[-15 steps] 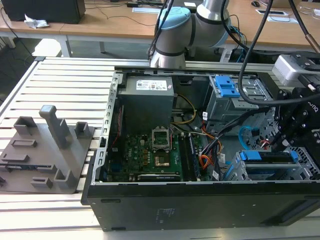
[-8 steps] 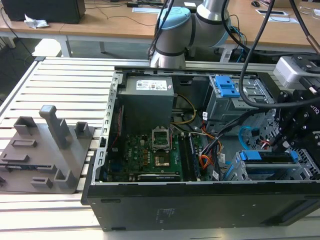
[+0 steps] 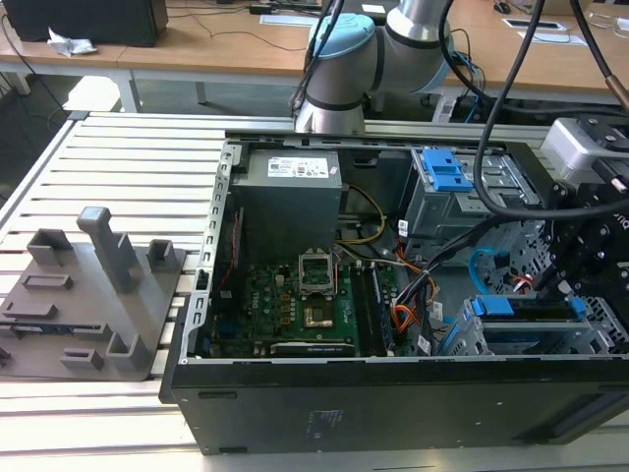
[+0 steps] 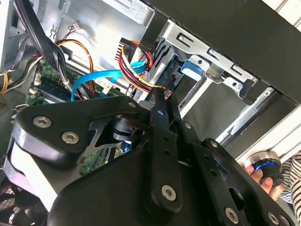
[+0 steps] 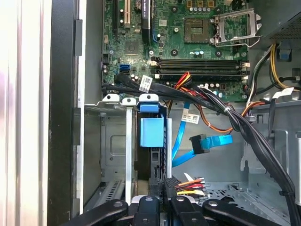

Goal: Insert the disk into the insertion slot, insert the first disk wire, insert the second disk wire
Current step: 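Insert the first disk wire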

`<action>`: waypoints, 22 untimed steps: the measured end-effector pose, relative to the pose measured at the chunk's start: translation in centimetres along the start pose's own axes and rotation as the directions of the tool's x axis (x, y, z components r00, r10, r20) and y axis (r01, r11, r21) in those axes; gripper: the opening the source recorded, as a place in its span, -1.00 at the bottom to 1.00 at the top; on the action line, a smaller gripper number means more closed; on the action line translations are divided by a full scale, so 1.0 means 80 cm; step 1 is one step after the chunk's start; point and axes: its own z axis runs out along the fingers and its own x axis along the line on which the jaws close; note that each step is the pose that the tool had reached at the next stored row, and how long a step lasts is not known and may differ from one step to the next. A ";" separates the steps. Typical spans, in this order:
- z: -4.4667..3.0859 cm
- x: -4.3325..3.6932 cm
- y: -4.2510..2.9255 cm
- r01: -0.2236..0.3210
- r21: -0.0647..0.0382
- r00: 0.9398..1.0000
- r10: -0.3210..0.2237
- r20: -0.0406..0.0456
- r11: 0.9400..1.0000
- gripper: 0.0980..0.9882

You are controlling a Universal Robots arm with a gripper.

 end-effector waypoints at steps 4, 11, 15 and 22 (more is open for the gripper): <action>0.0015 0.001 -0.0010 0.000 0.000 1.000 0.000 0.001 1.000 -0.86; 0.0031 0.002 -0.0053 0.000 0.000 1.000 0.000 0.001 1.000 -0.86; 0.0056 0.002 -0.0066 0.000 -0.001 1.000 0.000 0.000 1.000 -0.86; 0.0089 0.002 -0.0068 0.000 -0.001 1.000 0.000 0.001 1.000 -0.68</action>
